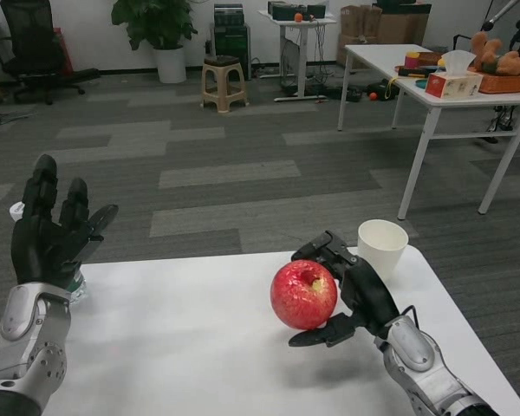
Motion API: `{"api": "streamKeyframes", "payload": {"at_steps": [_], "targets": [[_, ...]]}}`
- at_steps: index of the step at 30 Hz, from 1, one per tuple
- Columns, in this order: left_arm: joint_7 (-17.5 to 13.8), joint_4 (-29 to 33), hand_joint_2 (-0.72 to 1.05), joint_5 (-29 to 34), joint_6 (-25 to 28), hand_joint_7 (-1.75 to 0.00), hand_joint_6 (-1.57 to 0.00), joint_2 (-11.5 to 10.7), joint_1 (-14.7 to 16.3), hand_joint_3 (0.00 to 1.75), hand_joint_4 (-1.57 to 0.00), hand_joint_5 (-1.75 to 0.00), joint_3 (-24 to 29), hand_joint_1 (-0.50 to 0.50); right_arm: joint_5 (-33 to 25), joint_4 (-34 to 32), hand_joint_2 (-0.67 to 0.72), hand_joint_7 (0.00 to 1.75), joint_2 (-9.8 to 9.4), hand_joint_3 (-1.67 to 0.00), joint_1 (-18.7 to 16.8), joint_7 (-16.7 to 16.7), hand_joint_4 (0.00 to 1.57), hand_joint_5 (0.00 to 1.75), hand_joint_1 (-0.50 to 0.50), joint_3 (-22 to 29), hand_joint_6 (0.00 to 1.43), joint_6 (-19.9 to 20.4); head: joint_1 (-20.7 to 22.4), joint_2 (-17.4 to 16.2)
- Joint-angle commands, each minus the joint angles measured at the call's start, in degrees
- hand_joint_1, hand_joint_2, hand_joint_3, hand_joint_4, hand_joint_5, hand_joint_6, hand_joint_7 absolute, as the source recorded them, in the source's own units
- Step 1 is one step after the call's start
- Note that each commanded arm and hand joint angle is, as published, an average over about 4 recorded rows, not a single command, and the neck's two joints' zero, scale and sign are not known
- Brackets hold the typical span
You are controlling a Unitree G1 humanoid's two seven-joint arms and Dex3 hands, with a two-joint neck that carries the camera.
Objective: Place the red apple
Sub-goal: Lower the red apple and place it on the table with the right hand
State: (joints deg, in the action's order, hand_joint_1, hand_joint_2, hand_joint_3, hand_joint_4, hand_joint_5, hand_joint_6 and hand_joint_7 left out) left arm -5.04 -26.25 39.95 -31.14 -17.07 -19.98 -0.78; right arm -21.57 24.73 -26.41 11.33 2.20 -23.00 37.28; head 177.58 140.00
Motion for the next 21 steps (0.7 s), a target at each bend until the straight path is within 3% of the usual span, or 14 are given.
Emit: {"api": "streamKeyframes", "payload": {"at_steps": [1, 14, 21], "targets": [[-0.2, -0.3, 0.6, 0.1, -0.5, 0.0, 0.0, -0.1, 0.5, 0.0, 0.0, -0.1, 0.2, -0.48, -0.2, 3.6, -0.41, 1.61, -0.53, -0.48, -0.5, 0.2, 0.0, 1.36, 0.08, -0.7, 0.8, 0.2, -0.2, -0.2], [-0.2, -1.5, 0.6, 0.1, -0.5, 0.0, 0.0, 0.0, 0.1, 0.0, 0.0, -0.1, -0.2, -0.48, -0.2, 11.9, -0.38, 1.61, -0.4, -0.48, -0.6, 0.9, 0.0, 1.28, 0.08, -3.5, 0.74, 0.2, -0.3, -1.0], [-0.1, -2.0, 0.6, 0.1, -0.5, 0.0, 0.0, 0.0, -0.3, 0.0, 0.0, -0.1, -0.4, -0.48, -0.3, 12.9, -0.41, 1.64, -0.4, -0.48, -0.5, 1.1, 0.0, 1.26, 0.08, -4.6, 0.5, 0.2, -0.3, -1.1]]}}
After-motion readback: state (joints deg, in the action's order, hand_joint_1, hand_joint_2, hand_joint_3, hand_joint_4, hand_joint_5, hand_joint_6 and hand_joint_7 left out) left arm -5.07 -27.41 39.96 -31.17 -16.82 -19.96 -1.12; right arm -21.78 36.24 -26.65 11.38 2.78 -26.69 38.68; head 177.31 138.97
